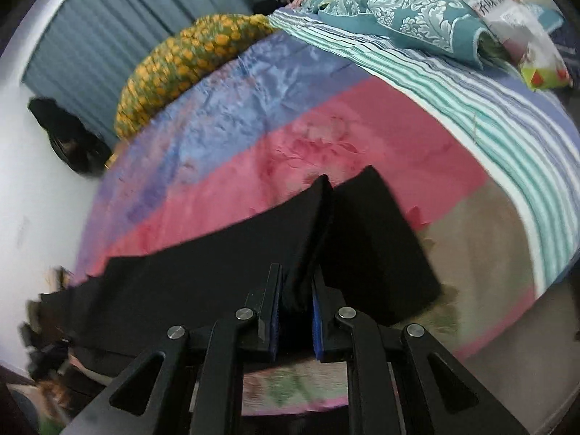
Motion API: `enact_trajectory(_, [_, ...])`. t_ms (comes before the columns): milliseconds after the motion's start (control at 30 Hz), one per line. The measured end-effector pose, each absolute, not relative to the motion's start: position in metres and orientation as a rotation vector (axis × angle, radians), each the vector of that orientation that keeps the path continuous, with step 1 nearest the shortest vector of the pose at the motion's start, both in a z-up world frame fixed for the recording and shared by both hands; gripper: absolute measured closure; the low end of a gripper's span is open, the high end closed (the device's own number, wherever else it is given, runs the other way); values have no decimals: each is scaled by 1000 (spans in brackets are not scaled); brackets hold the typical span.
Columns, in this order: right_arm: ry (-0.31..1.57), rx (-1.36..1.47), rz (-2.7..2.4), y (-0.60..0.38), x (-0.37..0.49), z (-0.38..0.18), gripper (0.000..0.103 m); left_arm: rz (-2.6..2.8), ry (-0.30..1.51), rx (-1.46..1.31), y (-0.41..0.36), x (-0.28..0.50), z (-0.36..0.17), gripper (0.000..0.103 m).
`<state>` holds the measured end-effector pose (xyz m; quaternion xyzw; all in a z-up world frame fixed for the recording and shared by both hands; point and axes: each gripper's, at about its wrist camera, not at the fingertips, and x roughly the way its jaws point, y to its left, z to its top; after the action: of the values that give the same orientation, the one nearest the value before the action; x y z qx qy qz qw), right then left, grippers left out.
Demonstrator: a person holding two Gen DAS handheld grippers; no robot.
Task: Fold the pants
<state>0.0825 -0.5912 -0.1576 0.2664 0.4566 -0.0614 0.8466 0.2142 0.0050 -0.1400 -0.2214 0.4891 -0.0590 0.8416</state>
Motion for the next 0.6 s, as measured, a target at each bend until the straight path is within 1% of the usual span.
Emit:
enact_trajectory(100, [929, 491, -160, -594, 84, -143, 89, -161, 993, -414, -11, 211, -125, 98])
enact_trajectory(167, [883, 444, -192, -597, 81, -134, 89, -183, 1005, -374, -22, 206, -128, 98])
enact_trajectory(233, [946, 434, -247, -607, 81, -152, 89, -193, 1038, -329, -32, 202, -142, 98])
enact_trajectory(300, [1044, 490, -300, -619, 81, -180, 89, -178, 1093, -332, -34, 199, -160, 98])
enact_trajectory(333, [1059, 513, -315, -623, 79, -188, 89, -177, 1104, -344, -33, 198, -164, 98])
enact_trajectory(433, [1028, 531, -340, -631, 69, -185, 89, -179, 1094, -333, -35, 195, -163, 98])
enact_trajectory(600, [1052, 462, -339, -626, 71, -179, 89, -166, 1105, -327, -37, 194, -165, 98])
